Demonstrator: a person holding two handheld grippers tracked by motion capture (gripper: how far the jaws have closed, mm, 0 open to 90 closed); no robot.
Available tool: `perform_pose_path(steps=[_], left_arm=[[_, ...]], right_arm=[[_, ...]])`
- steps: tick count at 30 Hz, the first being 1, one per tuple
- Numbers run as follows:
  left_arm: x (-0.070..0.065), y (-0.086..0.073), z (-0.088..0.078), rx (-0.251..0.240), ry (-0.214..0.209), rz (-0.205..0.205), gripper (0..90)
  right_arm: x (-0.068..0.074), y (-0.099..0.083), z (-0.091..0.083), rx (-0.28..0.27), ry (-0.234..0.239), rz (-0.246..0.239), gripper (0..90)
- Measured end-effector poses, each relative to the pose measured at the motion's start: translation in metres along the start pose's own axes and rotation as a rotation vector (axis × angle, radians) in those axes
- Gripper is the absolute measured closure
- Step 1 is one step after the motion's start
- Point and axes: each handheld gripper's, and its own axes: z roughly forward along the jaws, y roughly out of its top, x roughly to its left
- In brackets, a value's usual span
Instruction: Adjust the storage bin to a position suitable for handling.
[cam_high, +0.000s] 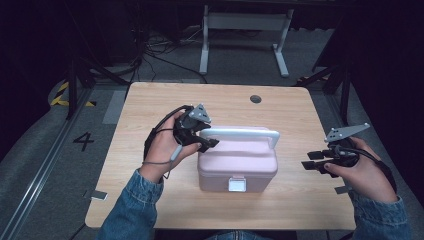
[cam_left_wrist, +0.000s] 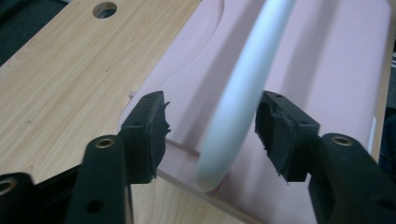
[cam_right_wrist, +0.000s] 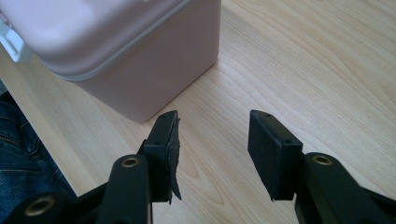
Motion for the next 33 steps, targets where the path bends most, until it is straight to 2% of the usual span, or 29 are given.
perform_pose_path(steps=[4, 9, 14, 18, 21, 29, 33], left_arm=[[-0.004, 0.002, 0.005, -0.008, -0.014, -0.004, 54.8], [-0.008, 0.006, 0.001, -0.017, 0.017, -0.019, 70.0], [-0.008, 0.009, -0.003, -0.004, 0.019, -0.032, 70.5], [-0.006, 0.011, -0.009, -0.015, 0.014, -0.045, 70.6], [-0.003, 0.014, -0.013, -0.016, -0.017, -0.062, 70.7], [0.0, 0.019, -0.018, -0.011, -0.045, -0.079, 70.7], [0.004, 0.021, -0.019, -0.033, -0.067, -0.113, 70.5]], right_arm=[[0.0, 0.0, 0.0, 0.0, -0.002, 0.002, 54.3], [0.0, 0.0, 0.001, 0.001, 0.002, 0.0, 54.2], [0.002, 0.001, 0.0, -0.013, 0.028, -0.009, 54.0], [0.004, 0.002, -0.001, -0.02, 0.031, -0.011, 53.9], [0.003, 0.002, -0.001, -0.02, 0.029, -0.011, 54.0], [0.003, 0.002, -0.001, -0.028, 0.035, -0.012, 54.0], [0.003, 0.002, -0.001, -0.032, 0.038, -0.009, 54.0]])
